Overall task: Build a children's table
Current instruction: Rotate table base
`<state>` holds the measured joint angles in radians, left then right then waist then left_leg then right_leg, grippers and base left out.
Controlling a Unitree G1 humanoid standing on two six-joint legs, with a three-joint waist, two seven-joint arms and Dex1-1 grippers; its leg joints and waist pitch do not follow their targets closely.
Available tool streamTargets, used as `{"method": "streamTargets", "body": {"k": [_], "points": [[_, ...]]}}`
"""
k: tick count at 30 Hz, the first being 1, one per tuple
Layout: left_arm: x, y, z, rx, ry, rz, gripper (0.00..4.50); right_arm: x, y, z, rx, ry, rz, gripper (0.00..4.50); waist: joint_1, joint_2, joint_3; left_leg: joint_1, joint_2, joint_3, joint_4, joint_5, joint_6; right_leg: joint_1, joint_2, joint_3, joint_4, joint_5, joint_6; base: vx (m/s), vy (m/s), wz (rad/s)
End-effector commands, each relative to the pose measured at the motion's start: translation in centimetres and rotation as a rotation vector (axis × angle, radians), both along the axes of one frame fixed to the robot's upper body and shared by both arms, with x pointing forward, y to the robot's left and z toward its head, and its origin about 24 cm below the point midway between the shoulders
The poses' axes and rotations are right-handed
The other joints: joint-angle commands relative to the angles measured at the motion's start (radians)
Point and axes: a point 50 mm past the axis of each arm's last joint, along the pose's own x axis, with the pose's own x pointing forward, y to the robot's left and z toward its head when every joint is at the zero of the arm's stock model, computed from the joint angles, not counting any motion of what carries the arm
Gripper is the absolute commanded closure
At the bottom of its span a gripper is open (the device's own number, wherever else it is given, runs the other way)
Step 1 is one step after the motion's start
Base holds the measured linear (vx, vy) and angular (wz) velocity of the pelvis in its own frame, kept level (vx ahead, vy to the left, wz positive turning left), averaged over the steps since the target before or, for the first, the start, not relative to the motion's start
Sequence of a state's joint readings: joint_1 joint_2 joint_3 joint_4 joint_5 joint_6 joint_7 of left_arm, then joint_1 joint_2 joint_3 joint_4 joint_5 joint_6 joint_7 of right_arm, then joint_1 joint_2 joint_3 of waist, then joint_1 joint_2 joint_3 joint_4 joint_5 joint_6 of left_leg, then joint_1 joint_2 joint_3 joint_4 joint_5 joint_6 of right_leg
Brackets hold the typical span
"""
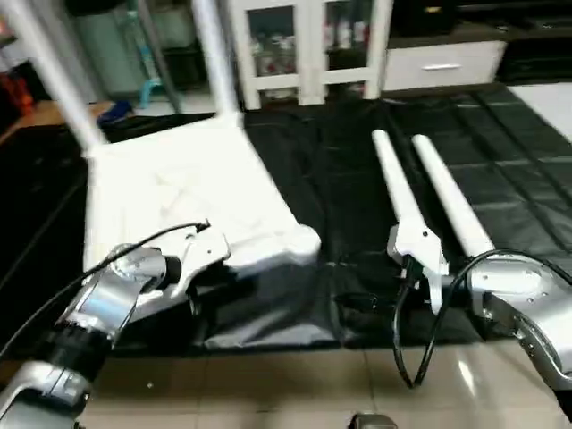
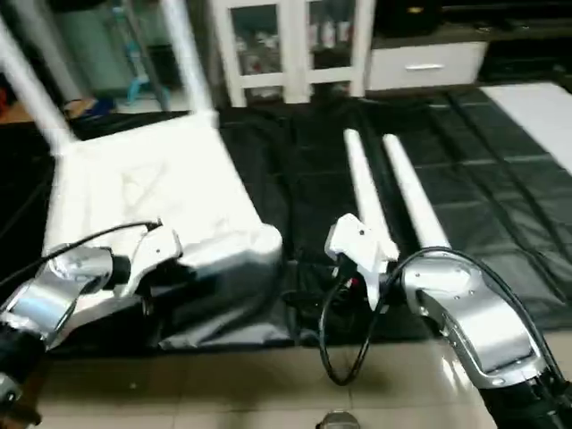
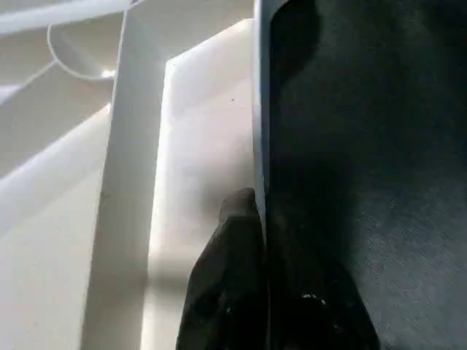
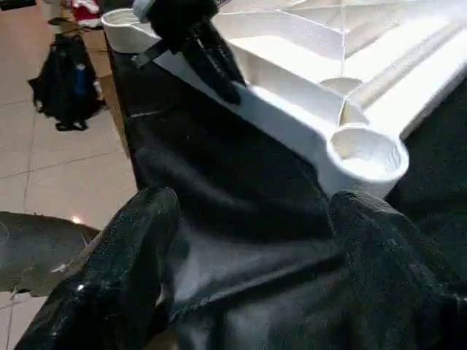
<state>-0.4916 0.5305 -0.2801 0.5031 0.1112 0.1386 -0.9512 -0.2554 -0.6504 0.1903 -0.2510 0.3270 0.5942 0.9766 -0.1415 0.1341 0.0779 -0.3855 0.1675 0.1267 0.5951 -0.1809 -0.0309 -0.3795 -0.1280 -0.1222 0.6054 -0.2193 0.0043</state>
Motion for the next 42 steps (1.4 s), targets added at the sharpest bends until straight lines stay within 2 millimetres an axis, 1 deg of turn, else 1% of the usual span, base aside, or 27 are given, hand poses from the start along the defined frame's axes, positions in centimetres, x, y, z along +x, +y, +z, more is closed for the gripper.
{"method": "streamTargets", "body": {"k": [1,2,3,4,5,6,7,8,10,14,19,21,22,23,25,26,27,28,29,31,33,36,37,38,39,40,42], "points": [[0.7,1.2,0.7,0.025,-0.061,0.084,4.49,0.2,0.2,0.2,-0.004,-0.02,0.004,0.9,0.086,0.017,-0.041,-0.07,0.079,-0.006,-0.235,-0.967,-0.07,0.124,0.028,0.038,0.104,-0.168,-0.04,-0.042,-0.057,-0.05],[1.0,1.1,1.0,0.007,-0.067,0.102,4.2,0.1,0.2,0.2,-0.004,-0.022,0.002,0.9,0.063,-0.057,-0.075,0.035,0.019,-0.009,-0.093,-0.645,-0.076,0.023,-0.038,0.098,-0.041,-0.612,-0.012,-0.042,-0.057,-0.05],[1.3,1.2,1.3,-0.012,-0.081,0.129,4.03,0.1,0.1,0.2,-0.004,-0.023,-0.001,0.9,0.069,-0.04,-0.072,0.071,-0.002,-0.016,0.028,-0.455,-0.058,-0.035,-0.105,0.107,-0.123,-0.81,-0.068,-0.012,-0.082,-0.23],[1.5,1.2,1.4,-0.025,-0.089,0.144,4.03,0.1,0.1,0.2,-0.002,-0.023,-0.005,0.9,0.081,-0.07,-0.075,-0.023,-0.017,-0.029,0.055,-0.132,0.007,0.033,-0.101,0.116,-0.118,-0.854,-0.047,0.0,-0.034,-0.23],[1.7,1.3,1.7,-0.02,-0.111,0.154,3.91,0.1,0.1,0.1,-0.002,-0.025,-0.01,0.9,0.111,-0.031,-0.076,-0.026,0.017,-0.029,-0.007,-0.1,0.012,0.024,-0.066,0.105,-0.101,-0.693,-0.074,0.0,-0.034,-0.23],[2.1,1.4,2.0,-0.001,-0.15,0.164,3.78,0.1,0.0,0.1,-0.004,-0.03,-0.019,0.9,0.105,-0.029,-0.077,-0.033,0.024,-0.029,-0.038,-0.195,0.016,0.024,-0.016,0.086,-0.066,-0.488,-0.115,0.0,0.0,0.0],[2.2,1.4,2.1,-0.003,-0.155,0.164,3.65,0.1,0.0,0.1,-0.003,-0.032,-0.02,0.9,0.104,-0.023,-0.078,-0.03,0.027,-0.027,-0.043,-0.24,0.014,0.023,-0.01,0.083,-0.06,-0.436,-0.131,0.0,0.0,0.0],[2.3,1.4,2.2,-0.007,-0.16,0.165,3.65,0.2,0.0,0.1,-0.003,-0.035,-0.022,0.9,0.103,-0.013,-0.084,-0.022,0.03,-0.026,-0.043,-0.285,0.012,0.022,-0.009,0.086,-0.052,-0.35,-0.168,0.0,0.0,0.0],[2.7,1.4,2.7,-0.007,-0.199,0.169,3.36,0.2,0.1,0.2,0.002,-0.042,-0.03,0.9,0.102,-0.006,-0.085,-0.02,0.034,-0.026,-0.049,-0.306,0.019,0.027,-0.012,0.086,-0.054,-0.288,-0.197,0.0,0.0,0.0],[3.2,1.4,3.4,-0.005,-0.275,0.184,3.01,0.5,0.1,0.1,0.0,-0.059,-0.053,0.9,0.108,-0.005,-0.087,-0.017,0.037,-0.019,-0.055,-0.309,0.024,0.029,-0.009,0.087,-0.055,-0.205,-0.21,0.0,0.0,0.0],[2.7,1.1,3.8,-0.075,-0.306,0.182,2.8,0.6,0.1,0.1,0.007,-0.073,-0.067,0.9,0.12,-0.004,-0.094,-0.016,0.037,-0.011,-0.05,-0.25,0.045,0.034,-0.013,0.091,-0.05,-0.119,-0.225,0.0,0.0,0.0],[2.5,0.9,3.9,-0.107,-0.301,0.177,2.8,0.7,0.2,0.1,0.009,-0.084,-0.075,0.9,0.129,-0.003,-0.098,-0.015,0.042,-0.009,-0.048,-0.198,0.057,0.035,-0.015,0.091,-0.043,-0.041,-0.241,0.0,0.0,0.0],[1.9,0.5,5.1,-0.288,-0.318,0.243,2.8,1.6,0.3,0.6,0.043,-0.165,-0.174,0.9,0.133,-0.002,-0.1,-0.014,0.039,-0.007,-0.044,-0.17,0.071,0.034,-0.012,0.089,-0.04,0.001,-0.248,0.0,0.0,0.0],[1.8,0.4,5.5,-0.331,-0.339,0.269,2.8,1.9,0.3,0.8,0.056,-0.184,-0.207,0.9,0.134,0.0,-0.103,-0.016,0.042,-0.005,-0.043,-0.126,0.077,0.035,-0.018,0.087,-0.031,0.058,-0.267,0.0,0.0,0.0],[1.2,0.2,7.2,-0.572,-0.394,0.497,2.8,3.3,0.4,1.8,0.152,-0.239,-0.408,0.9,0.136,-0.003,-0.106,-0.009,0.044,0.001,-0.037,-0.115,0.082,0.033,-0.015,0.086,-0.028,0.076,-0.286,0.0,0.0,0.0],[1.1,0.2,7.2,-0.576,-0.394,0.503,2.8,3.4,0.4,1.8,0.154,-0.239,-0.412,0.9,0.139,-0.003,-0.103,-0.008,0.044,0.006,-0.037,-0.116,0.093,0.03,-0.013,0.085,-0.033,0.056,-0.289,0.0,0.0,0.0],[0.3,-0.2,7.3,-0.672,-0.385,0.618,2.8,3.8,0.4,1.9,0.196,-0.229,-0.529,0.9,0.145,-0.026,-0.102,-0.006,0.042,0.012,-0.038,-0.134,0.095,0.03,-0.007,0.086,-0.038,0.004,-0.276,0.0,0.0,0.0],[0.1,-0.3,7.3,-0.679,-0.393,0.633,2.8,3.8,0.4,2.0,0.199,-0.238,-0.545,0.9,0.149,-0.015,-0.101,-0.005,0.044,0.011,-0.038,-0.129,0.093,0.03,-0.01,0.088,-0.033,-0.009,-0.277,0.0,0.0,0.0],[-0.8,-0.6,7.2,-0.728,-0.451,0.723,2.8,3.9,0.3,2.3,0.214,-0.294,-0.62,0.9,0.147,-0.021,-0.095,-0.009,0.049,0.014,-0.043,-0.149,0.091,0.028,-0.008,0.087,-0.046,-0.066,-0.254,0.0,0.0,0.0],[-1.4,-0.5,6.8,-0.751,-0.47,0.812,2.8,4.2,0.3,2.4,0.2,-0.342,-0.681,0.9,0.15,-0.02,-0.097,-0.005,0.047,0.016,-0.043,-0.164,0.077,0.023,-0.003,0.087,-0.051,-0.113,-0.221,0.0,0.0,0.0],[-2.3,0.1,6.2,-0.804,-0.49,0.937,2.8,4.9,-0.3,2.3,0.168,-0.411,-0.835,0.9,0.148,-0.032,-0.093,-0.008,0.042,0.019,-0.047,-0.2,0.045,0.019,-0.003,0.088,-0.062,-0.199,-0.182,0.0,0.0,0.0],[-3.3,0.7,6.0,-0.841,-0.508,1.002,2.8,5.2,-0.8,2.0,0.196,-0.434,-0.935,0.9,0.143,-0.029,-0.089,-0.007,0.041,0.015,-0.056,-0.279,0.006,0.013,-0.001,0.088,-0.071,-0.288,-0.133,0.0,0.0,0.0],[-3.5,0.7,6.1,-0.847,-0.509,1.011,2.8,5.2,-0.8,1.9,0.206,-0.43,-0.942,0.9,0.143,-0.043,-0.089,-0.007,0.04,0.015,-0.057,-0.288,0.002,0.014,0.001,0.089,-0.073,-0.295,-0.124,0.0,0.0,0.0],[-3.9,0.6,6.2,-0.832,-0.519,1.017,2.8,5.1,-0.8,1.5,0.215,-0.403,-0.957,0.9,0.146,-0.035,-0.091,-0.005,0.043,0.013,-0.059,-0.29,-0.004,0.013,-0.002,0.091,-0.071,-0.283,-0.12,0.0,0.0,0.0],[-4.1,0.3,6.3,-0.816,-0.531,1.021,2.8,5.0,-0.9,1.2,0.22,-0.376,-0.974,0.9,0.145,-0.047,-0.09,-0.007,0.046,0.013,-0.061,-0.285,-0.001,0.014,-0.001,0.092,-0.072,-0.268,-0.12,0.0,0.0,0.0],[-4.4,-0.1,6.2,-0.797,-0.522,1.024,2.8,4.7,-1.0,0.7,0.227,-0.343,-0.982,0.9,0.146,-0.044,-0.086,-0.01,0.047,0.013,-0.064,-0.284,0.0,0.013,-0.002,0.093,-0.072,-0.255,-0.119,0.0,0.0,0.0],[-5.3,-1.1,6.2,-0.754,-0.48,1.056,2.8,3.9,-0.5,0.2,0.208,-0.327,-0.963,0.9,0.153,-0.043,-0.088,-0.004,0.05,0.013,-0.065,-0.291,-0.009,0.012,-0.001,0.095,-0.072,-0.23,-0.11,0.0,0.0,0.0]]}}
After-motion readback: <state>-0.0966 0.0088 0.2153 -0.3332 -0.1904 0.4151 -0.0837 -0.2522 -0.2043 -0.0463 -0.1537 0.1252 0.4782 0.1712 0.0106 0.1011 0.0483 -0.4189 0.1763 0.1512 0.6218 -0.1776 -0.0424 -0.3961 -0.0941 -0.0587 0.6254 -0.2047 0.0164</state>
